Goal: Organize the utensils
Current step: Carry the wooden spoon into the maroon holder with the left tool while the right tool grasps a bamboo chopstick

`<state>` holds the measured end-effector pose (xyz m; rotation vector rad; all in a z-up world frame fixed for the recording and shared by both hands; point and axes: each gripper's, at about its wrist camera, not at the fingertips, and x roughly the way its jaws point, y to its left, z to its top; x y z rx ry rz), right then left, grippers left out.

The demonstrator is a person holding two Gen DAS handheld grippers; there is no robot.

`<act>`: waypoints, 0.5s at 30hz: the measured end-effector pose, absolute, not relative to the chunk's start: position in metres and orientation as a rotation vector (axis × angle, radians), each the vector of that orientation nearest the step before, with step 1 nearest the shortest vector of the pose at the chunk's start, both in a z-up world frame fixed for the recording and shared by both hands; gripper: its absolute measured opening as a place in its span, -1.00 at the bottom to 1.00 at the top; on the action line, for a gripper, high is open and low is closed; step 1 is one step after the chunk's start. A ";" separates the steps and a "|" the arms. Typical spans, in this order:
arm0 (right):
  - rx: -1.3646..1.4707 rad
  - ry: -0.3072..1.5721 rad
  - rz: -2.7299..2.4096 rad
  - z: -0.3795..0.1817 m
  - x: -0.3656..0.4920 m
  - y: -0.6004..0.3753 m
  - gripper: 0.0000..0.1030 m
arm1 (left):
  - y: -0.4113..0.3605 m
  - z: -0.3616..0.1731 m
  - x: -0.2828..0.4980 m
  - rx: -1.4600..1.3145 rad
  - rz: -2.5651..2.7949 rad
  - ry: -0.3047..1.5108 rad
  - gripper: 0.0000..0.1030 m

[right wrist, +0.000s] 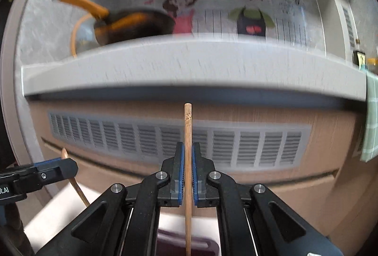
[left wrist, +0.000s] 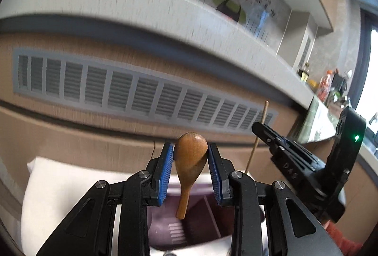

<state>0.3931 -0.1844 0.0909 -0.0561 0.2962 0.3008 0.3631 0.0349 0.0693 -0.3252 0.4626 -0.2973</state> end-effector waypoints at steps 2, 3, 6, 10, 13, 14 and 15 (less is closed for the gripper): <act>-0.043 0.360 0.327 0.081 0.391 -0.195 -0.91 | 0.031 0.062 0.357 -0.320 -0.302 0.481 -0.40; -0.043 0.375 0.330 0.077 0.387 -0.199 -0.91 | 0.029 0.058 0.353 -0.314 -0.297 0.486 -0.40; -0.048 0.452 0.337 0.064 0.373 -0.211 -0.91 | 0.025 0.048 0.344 -0.311 -0.287 0.512 -0.40; -0.084 0.508 0.336 0.050 0.354 -0.215 -0.89 | 0.022 0.035 0.338 -0.347 -0.299 0.573 -0.37; -0.109 0.540 0.321 0.042 0.343 -0.217 -0.78 | 0.024 0.035 0.326 -0.362 -0.301 0.582 -0.20; -0.111 0.559 0.341 0.040 0.340 -0.218 -0.72 | 0.026 0.038 0.321 -0.368 -0.295 0.570 -0.07; -0.110 0.575 0.365 0.038 0.337 -0.219 -0.62 | 0.028 0.041 0.313 -0.377 -0.287 0.552 0.01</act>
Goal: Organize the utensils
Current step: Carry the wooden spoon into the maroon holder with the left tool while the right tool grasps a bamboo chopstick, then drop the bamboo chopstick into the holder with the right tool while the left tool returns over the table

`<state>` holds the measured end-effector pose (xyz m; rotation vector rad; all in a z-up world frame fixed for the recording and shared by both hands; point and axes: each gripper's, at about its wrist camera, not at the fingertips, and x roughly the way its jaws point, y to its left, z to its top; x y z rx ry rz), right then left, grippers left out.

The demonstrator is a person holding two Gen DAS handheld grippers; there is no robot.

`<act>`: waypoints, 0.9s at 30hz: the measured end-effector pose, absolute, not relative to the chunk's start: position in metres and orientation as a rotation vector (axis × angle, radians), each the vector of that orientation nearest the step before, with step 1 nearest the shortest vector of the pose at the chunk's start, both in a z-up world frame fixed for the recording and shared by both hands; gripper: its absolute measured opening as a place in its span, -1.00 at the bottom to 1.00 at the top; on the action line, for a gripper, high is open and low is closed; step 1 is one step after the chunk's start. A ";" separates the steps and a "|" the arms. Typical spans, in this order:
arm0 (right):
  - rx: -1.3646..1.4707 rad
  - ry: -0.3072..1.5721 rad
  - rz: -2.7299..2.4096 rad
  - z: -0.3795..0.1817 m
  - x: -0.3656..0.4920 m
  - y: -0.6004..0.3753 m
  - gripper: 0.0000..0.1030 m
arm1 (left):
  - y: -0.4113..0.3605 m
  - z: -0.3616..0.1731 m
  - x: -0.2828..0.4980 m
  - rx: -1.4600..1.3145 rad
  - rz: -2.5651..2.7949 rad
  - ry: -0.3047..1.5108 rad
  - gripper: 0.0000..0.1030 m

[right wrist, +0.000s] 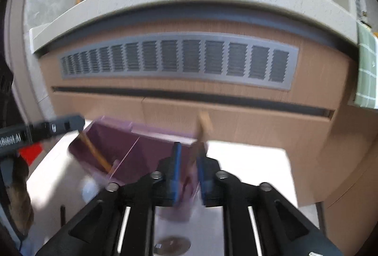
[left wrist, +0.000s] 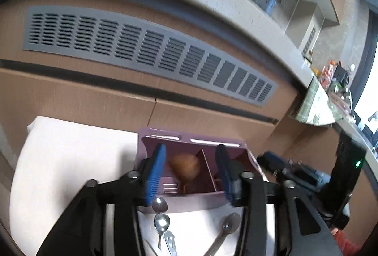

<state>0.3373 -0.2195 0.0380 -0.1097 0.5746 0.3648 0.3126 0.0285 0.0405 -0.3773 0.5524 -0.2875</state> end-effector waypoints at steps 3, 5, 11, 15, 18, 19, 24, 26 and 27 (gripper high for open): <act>-0.090 0.591 0.401 0.035 0.324 -0.228 -0.58 | 0.035 0.049 0.286 -0.401 -0.264 0.504 0.12; -0.087 0.568 0.403 0.040 0.314 -0.234 -0.58 | 0.040 0.052 0.270 -0.401 -0.237 0.487 0.15; -0.108 0.378 0.256 0.065 0.255 -0.259 -0.56 | 0.053 0.051 0.223 -0.388 -0.171 0.477 0.28; -0.146 0.382 0.331 0.074 0.219 -0.265 -0.28 | 0.051 0.025 0.197 -0.373 -0.163 0.571 0.28; -0.230 0.509 0.483 0.056 0.205 -0.257 -0.28 | 0.045 -0.002 0.182 -0.372 -0.182 0.671 0.28; -0.248 0.545 0.522 0.049 0.203 -0.257 -0.33 | 0.043 -0.009 0.179 -0.370 -0.191 0.699 0.28; -0.269 0.757 0.589 -0.001 0.210 -0.268 -0.34 | 0.036 -0.038 0.158 -0.304 -0.214 0.788 0.28; -0.303 0.809 0.607 -0.016 0.213 -0.267 -0.34 | 0.032 -0.045 0.152 -0.264 -0.228 0.815 0.28; -0.323 0.826 0.618 -0.022 0.214 -0.265 -0.34 | 0.029 -0.046 0.152 -0.252 -0.234 0.823 0.28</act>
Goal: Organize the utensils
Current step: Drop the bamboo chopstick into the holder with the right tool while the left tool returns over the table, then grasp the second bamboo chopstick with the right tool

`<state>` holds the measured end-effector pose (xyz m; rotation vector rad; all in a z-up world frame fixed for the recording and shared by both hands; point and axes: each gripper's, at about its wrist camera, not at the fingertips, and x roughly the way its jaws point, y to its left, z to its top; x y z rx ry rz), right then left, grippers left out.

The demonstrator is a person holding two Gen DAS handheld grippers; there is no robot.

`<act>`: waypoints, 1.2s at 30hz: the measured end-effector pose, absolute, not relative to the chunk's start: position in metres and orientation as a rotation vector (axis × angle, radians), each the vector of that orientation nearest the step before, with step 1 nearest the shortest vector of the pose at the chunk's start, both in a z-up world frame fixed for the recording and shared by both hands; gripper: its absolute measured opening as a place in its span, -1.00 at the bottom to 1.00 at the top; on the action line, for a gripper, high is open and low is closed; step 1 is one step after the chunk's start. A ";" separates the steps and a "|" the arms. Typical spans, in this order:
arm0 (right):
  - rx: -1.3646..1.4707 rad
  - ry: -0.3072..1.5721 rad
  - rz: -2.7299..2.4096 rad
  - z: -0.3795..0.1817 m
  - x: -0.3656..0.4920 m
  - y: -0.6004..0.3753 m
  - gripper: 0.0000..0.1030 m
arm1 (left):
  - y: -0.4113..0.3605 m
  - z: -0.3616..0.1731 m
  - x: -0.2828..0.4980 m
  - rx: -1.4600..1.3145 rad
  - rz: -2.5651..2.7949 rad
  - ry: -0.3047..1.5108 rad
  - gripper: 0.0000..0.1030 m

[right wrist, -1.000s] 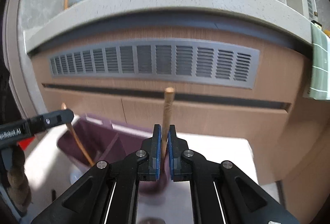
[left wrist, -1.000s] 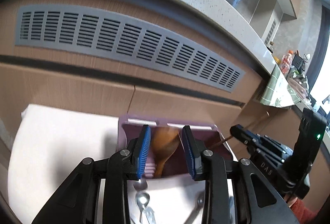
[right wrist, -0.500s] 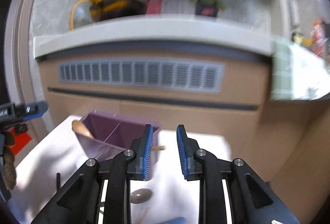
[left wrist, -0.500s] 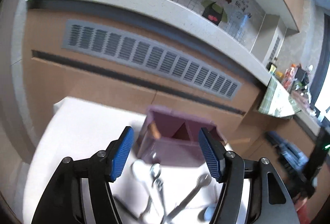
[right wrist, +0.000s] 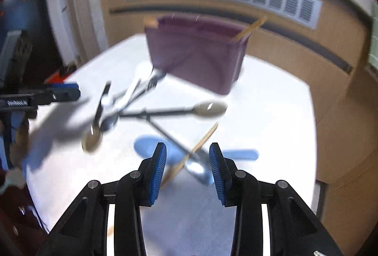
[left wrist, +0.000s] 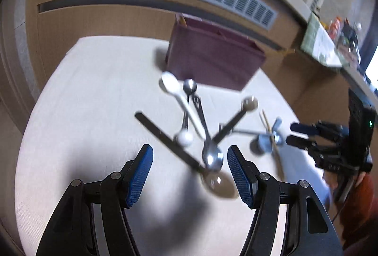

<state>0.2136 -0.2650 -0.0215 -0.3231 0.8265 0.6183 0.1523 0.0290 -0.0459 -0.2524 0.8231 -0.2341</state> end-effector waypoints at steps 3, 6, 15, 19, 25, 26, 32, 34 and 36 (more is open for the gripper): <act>-0.375 0.849 0.653 -0.031 0.210 -0.261 -0.35 | 0.026 -0.050 0.147 -0.235 -0.248 0.836 0.28; -0.347 0.899 0.641 -0.031 0.209 -0.265 -0.35 | 0.026 -0.052 0.147 -0.256 -0.259 0.843 0.28; -0.150 1.003 0.471 -0.058 0.211 -0.252 -0.50 | 0.016 -0.052 0.153 -0.259 -0.251 0.844 0.28; -0.233 0.950 0.404 -0.057 0.216 -0.238 -0.87 | 0.023 -0.049 0.146 -0.236 -0.226 0.824 0.28; -0.160 0.882 0.450 -0.034 0.207 -0.245 -0.93 | 0.034 -0.054 0.149 -0.287 -0.203 0.829 0.28; -0.151 0.867 0.463 -0.029 0.203 -0.246 -0.93 | 0.033 -0.055 0.149 -0.284 -0.207 0.829 0.28; -0.125 0.827 0.525 -0.015 0.190 -0.246 -0.92 | 0.020 -0.057 0.147 -0.230 -0.237 0.842 0.23; -0.132 0.818 0.526 -0.017 0.186 -0.244 -0.92 | 0.014 -0.058 0.146 -0.210 -0.247 0.842 0.19; -0.133 0.824 0.528 -0.021 0.185 -0.243 -0.92 | 0.012 -0.055 0.146 -0.198 -0.245 0.821 0.04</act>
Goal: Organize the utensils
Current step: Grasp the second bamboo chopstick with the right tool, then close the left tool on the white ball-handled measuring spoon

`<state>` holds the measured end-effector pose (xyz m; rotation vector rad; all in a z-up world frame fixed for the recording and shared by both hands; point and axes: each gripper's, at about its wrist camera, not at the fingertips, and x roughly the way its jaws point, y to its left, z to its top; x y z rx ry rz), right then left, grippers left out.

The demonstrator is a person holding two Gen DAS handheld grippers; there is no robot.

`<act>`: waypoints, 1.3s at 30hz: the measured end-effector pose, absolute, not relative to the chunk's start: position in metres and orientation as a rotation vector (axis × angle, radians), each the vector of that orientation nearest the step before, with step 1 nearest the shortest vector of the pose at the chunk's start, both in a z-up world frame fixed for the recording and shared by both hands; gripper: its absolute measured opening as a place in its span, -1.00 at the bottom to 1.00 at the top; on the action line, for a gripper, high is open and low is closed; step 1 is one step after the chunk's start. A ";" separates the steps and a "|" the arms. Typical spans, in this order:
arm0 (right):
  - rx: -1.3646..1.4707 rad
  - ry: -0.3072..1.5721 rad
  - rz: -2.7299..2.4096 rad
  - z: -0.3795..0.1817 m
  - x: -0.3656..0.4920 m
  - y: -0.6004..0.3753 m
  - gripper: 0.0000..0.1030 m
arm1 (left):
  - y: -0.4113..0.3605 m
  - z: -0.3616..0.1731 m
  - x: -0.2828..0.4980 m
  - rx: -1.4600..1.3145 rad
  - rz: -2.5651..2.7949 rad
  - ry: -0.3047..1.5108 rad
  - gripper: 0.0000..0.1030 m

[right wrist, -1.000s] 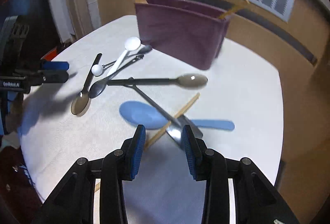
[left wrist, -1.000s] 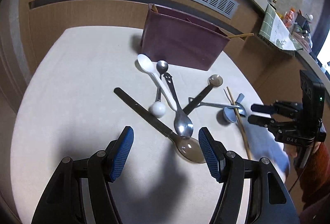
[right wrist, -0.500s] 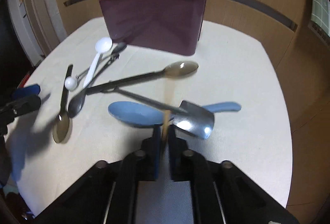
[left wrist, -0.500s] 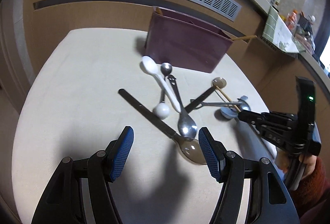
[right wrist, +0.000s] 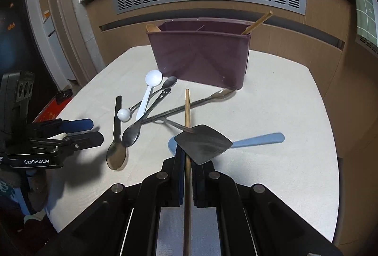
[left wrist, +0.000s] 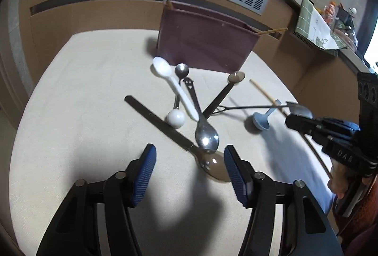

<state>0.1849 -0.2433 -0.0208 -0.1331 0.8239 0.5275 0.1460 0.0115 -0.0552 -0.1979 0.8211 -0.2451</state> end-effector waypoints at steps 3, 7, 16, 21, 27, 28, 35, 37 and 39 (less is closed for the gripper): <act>-0.125 0.849 0.533 -0.030 0.184 -0.243 -0.92 | 0.009 -0.050 0.155 -0.158 -0.222 0.777 -0.27; -0.119 0.868 0.528 -0.038 0.180 -0.242 -0.92 | 0.002 -0.053 0.178 -0.095 -0.205 0.787 -0.28; -0.129 0.932 0.573 -0.057 0.175 -0.234 -0.85 | -0.006 -0.064 0.198 -0.054 -0.154 0.818 -0.65; -0.127 0.983 0.606 -0.063 0.179 -0.226 -0.82 | 0.005 -0.062 0.186 -0.089 -0.161 0.817 -0.70; -0.144 1.002 0.621 -0.058 0.187 -0.220 -0.78 | 0.021 -0.050 0.160 -0.130 -0.160 0.792 -0.72; -0.172 1.005 0.628 -0.056 0.186 -0.217 -0.78 | 0.024 -0.048 0.157 -0.130 -0.158 0.795 -0.72; -0.311 0.924 0.730 -0.027 0.157 -0.208 -0.78 | 0.039 -0.050 0.154 -0.194 -0.136 0.796 -0.71; -0.288 0.886 0.692 -0.021 0.161 -0.210 -0.70 | 0.041 -0.053 0.155 -0.220 -0.140 0.799 -0.69; -0.269 0.882 0.622 -0.022 0.176 -0.207 -0.68 | 0.041 -0.054 0.154 -0.223 -0.144 0.794 -0.61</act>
